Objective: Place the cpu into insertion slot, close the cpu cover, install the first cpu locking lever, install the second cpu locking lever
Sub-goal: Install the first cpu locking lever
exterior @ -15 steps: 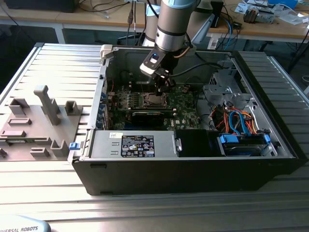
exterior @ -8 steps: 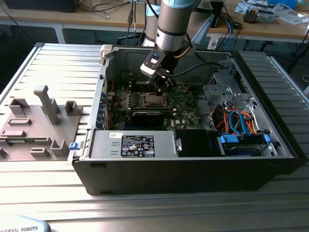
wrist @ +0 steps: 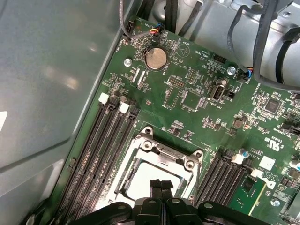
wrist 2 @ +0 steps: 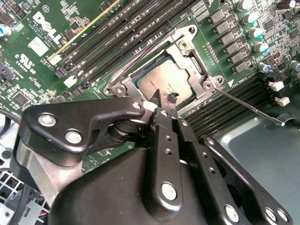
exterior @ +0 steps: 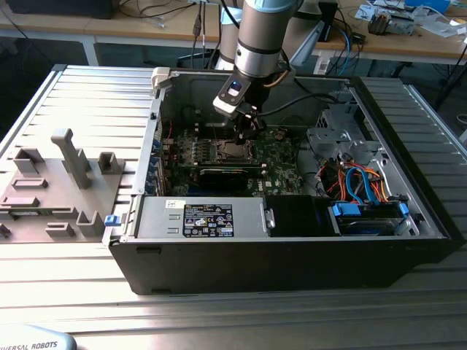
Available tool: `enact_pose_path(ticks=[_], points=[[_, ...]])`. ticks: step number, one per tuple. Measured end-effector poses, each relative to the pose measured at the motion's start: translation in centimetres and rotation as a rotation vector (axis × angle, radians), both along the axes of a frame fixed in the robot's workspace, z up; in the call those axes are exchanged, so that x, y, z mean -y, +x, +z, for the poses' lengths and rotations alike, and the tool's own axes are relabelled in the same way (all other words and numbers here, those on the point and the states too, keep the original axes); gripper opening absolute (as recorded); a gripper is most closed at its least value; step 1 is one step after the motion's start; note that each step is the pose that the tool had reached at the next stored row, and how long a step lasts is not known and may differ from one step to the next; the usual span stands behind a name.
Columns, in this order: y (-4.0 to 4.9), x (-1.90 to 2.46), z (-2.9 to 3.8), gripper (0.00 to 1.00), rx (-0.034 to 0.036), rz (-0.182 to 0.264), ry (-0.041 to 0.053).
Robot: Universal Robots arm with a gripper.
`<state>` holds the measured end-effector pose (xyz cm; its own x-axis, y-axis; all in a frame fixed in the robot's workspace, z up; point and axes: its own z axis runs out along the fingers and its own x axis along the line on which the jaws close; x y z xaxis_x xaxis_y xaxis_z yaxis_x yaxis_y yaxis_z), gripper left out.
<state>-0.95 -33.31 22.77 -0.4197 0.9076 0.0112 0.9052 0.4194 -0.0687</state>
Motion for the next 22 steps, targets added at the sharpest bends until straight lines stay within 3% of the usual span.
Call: enact_pose_path(ticks=[22], points=[[0.00, 0.00, 0.00, 0.11, 0.0000, 0.052, -0.0001]])
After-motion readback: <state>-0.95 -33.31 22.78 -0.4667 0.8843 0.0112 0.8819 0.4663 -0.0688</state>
